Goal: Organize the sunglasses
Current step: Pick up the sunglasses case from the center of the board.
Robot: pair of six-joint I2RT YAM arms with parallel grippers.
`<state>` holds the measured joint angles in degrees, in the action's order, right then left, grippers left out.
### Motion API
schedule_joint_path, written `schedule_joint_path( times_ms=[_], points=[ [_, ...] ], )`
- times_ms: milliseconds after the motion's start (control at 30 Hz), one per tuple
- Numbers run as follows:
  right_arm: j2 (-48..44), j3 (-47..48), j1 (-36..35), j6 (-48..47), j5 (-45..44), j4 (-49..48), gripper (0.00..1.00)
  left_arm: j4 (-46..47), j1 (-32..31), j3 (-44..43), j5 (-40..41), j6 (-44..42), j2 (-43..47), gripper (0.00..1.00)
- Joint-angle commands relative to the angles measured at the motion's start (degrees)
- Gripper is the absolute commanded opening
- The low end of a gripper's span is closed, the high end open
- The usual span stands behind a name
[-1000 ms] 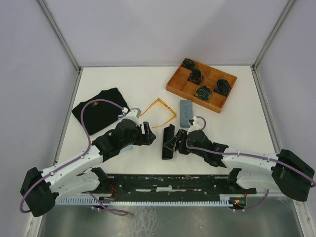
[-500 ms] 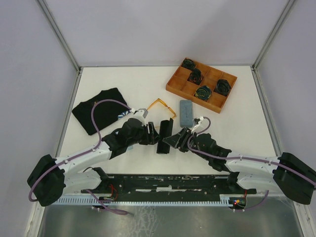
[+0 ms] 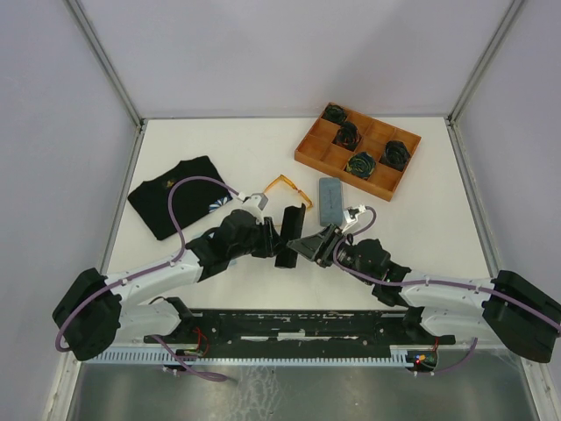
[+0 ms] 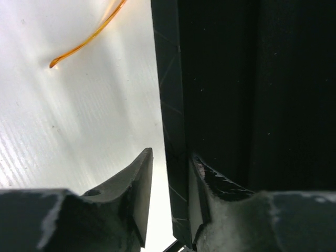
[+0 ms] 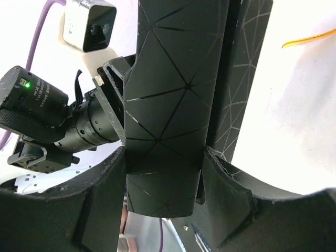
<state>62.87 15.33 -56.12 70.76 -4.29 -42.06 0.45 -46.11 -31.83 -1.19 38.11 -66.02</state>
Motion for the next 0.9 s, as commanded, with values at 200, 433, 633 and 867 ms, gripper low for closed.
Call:
schedule_joint_path(
  times_ms=[200,433,633,867],
  points=[
    [0.19,-1.25,0.13,-0.45,2.01,-12.71,0.56,1.41,-0.27,-1.64,0.66,-0.53,0.32,0.12],
    [0.81,-4.51,0.07,-3.92,1.98,-21.93,0.71,-2.55,-0.25,-3.38,3.57,-2.02,2.42,0.03],
    [-0.5,-5.85,0.13,-5.69,-0.02,-20.79,0.87,-8.03,-0.22,-5.96,7.86,-5.42,3.86,0.03],
    [-6.91,-8.27,0.06,-10.09,-1.97,-26.66,0.93,-13.59,-0.24,-8.1,13.45,-9.07,3.97,0.03]
  ],
)
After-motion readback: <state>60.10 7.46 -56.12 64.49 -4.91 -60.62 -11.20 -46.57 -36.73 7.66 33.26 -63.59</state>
